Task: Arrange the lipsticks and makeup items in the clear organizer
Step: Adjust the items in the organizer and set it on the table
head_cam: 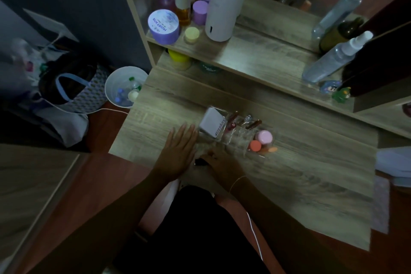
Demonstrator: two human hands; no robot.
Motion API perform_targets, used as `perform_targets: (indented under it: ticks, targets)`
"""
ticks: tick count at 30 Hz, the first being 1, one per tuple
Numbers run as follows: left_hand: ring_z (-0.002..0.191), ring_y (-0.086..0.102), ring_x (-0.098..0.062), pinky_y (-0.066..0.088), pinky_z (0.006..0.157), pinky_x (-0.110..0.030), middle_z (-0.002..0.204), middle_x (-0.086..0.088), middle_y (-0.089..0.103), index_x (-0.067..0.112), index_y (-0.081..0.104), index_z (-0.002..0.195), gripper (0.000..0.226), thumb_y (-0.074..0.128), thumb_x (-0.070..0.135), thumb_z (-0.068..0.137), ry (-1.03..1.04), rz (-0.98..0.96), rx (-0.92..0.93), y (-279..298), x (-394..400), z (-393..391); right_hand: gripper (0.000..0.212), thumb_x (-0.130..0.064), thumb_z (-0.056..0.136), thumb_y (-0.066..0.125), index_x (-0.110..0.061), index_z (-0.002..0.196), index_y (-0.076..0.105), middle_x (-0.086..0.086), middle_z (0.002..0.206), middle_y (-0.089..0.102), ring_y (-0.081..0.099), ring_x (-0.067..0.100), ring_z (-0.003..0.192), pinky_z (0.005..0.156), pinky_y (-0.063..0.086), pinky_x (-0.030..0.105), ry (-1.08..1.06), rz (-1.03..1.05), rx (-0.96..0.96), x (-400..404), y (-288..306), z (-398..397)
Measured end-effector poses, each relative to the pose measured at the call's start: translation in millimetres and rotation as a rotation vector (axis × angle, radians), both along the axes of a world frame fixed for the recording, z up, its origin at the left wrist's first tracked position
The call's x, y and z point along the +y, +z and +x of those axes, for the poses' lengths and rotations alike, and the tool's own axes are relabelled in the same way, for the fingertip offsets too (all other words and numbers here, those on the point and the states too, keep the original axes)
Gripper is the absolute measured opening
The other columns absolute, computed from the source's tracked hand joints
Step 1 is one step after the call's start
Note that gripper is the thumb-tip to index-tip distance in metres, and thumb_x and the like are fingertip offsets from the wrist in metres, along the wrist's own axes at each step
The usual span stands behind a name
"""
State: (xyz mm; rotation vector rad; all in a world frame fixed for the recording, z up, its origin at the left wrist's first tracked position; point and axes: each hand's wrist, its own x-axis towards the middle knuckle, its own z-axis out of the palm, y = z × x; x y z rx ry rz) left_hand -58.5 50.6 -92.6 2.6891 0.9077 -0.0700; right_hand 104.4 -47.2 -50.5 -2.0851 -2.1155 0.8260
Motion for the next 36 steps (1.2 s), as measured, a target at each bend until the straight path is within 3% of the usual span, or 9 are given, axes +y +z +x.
perform_targets:
  ticks: [3,6,8,12,15,18,23,26,36]
  targets:
    - [0.143,0.013,-0.033,0.023,0.111,-0.056,0.153,-0.016,0.026,0.008,0.020,0.146,0.055,0.027,0.032,0.097,-0.004,0.006,0.012,-2,3,0,0.040,-0.034,0.090,0.042,-0.009,0.113,0.062,0.019,0.116,0.058,0.058,0.037,0.097,0.078,0.050,0.047,-0.036,0.036,0.013,-7,0,8]
    - [0.141,0.021,-0.035,0.026,0.109,-0.057,0.151,-0.017,0.030,0.008,0.024,0.145,0.054,0.026,0.031,0.096,-0.001,-0.010,0.011,-3,3,-1,0.035,-0.024,0.084,0.060,-0.012,0.117,0.059,0.017,0.119,0.058,0.058,0.037,0.098,0.080,0.050,0.044,-0.157,0.075,0.030,-18,0,16]
    - [0.140,0.024,-0.036,0.027,0.109,-0.058,0.151,-0.018,0.031,0.009,0.023,0.145,0.055,0.026,0.031,0.095,-0.007,-0.016,0.009,-5,4,-1,0.040,-0.021,0.080,0.067,-0.015,0.119,0.058,0.014,0.114,0.061,0.059,0.035,0.097,0.078,0.049,0.040,-0.308,0.122,0.084,-25,3,21]
    - [0.140,0.023,-0.037,0.026,0.109,-0.059,0.151,-0.019,0.029,0.010,0.018,0.146,0.055,0.023,0.033,0.096,-0.013,-0.032,0.016,-11,5,-3,0.025,-0.019,0.076,0.073,-0.021,0.097,0.059,0.005,0.090,0.065,0.061,0.020,0.077,0.063,0.039,0.025,-0.594,0.276,0.201,-26,21,34]
    - [0.140,0.023,-0.037,0.023,0.108,-0.061,0.152,-0.019,0.028,0.013,0.013,0.147,0.055,0.011,0.038,0.098,-0.002,-0.053,0.040,-14,5,-1,0.028,-0.018,0.073,0.078,-0.018,0.095,0.061,0.003,0.082,0.070,0.060,0.011,0.067,0.061,0.043,0.021,-0.754,0.387,0.221,-23,32,44]
    - [0.140,0.023,-0.036,0.015,0.109,-0.060,0.152,-0.018,0.028,0.016,0.010,0.148,0.056,0.008,0.042,0.098,0.004,-0.057,0.052,-17,5,0,0.029,-0.010,0.073,0.076,-0.015,0.098,0.062,0.005,0.079,0.072,0.063,0.012,0.063,0.061,0.042,0.016,-0.846,0.430,0.205,-15,37,52]
    - [0.141,0.020,-0.033,0.010,0.110,-0.059,0.153,-0.018,0.027,0.019,0.007,0.148,0.057,0.009,0.045,0.097,0.025,-0.062,0.046,-19,5,-1,0.026,-0.008,0.076,0.073,-0.013,0.100,0.063,0.005,0.084,0.069,0.059,0.010,0.059,0.062,0.049,0.025,-0.892,0.442,0.198,0,37,53]
    - [0.141,0.023,-0.033,0.013,0.110,-0.059,0.152,-0.018,0.029,0.018,0.013,0.148,0.057,0.011,0.044,0.097,0.042,-0.067,0.034,-18,4,0,0.025,-0.013,0.080,0.069,-0.017,0.104,0.061,0.007,0.089,0.070,0.066,0.018,0.064,0.066,0.054,0.030,-0.896,0.366,0.170,3,32,53]
    - [0.138,0.028,-0.036,0.013,0.108,-0.060,0.149,-0.020,0.033,0.016,0.019,0.146,0.058,0.008,0.046,0.097,0.027,-0.058,0.026,-14,4,1,0.025,-0.014,0.080,0.070,-0.018,0.103,0.063,0.007,0.100,0.071,0.066,0.022,0.062,0.062,0.044,0.023,-0.808,0.374,0.096,6,26,55]
